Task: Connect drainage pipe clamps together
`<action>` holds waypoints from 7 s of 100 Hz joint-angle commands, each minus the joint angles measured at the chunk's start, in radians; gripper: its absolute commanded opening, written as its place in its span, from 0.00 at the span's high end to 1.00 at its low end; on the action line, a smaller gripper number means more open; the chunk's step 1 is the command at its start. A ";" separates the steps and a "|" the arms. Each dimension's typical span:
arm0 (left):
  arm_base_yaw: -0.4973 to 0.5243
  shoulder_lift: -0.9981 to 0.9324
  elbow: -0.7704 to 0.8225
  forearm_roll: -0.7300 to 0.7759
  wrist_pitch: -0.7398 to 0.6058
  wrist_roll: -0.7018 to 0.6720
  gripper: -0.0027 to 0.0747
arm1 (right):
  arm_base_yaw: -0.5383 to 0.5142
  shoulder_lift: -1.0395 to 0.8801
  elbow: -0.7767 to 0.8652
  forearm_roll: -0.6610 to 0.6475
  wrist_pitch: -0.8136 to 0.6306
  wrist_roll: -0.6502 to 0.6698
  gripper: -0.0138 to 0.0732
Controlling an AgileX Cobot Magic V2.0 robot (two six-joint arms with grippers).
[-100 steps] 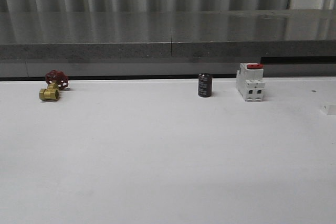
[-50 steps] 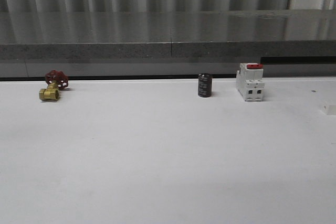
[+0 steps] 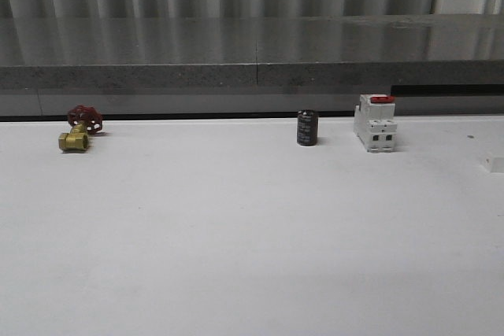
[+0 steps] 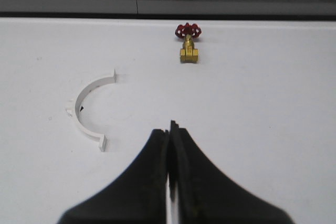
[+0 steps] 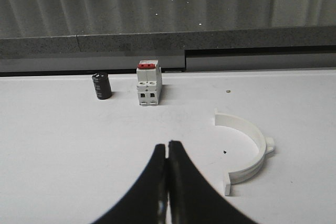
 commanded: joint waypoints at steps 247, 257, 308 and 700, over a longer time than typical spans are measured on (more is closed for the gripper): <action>0.377 1.290 -0.536 -0.104 -0.208 0.354 0.68 | -0.003 -0.019 -0.020 0.002 -0.080 -0.009 0.92; 0.377 1.290 -0.548 -0.104 -0.194 0.354 0.83 | -0.003 -0.019 -0.020 0.002 -0.080 -0.009 0.92; 0.180 1.070 -0.542 -0.212 0.028 0.215 0.95 | -0.003 -0.019 -0.020 0.002 -0.080 -0.009 0.92; -0.033 -0.458 0.425 -0.009 -0.383 -0.048 0.97 | -0.003 0.151 -0.293 0.002 0.144 0.009 0.92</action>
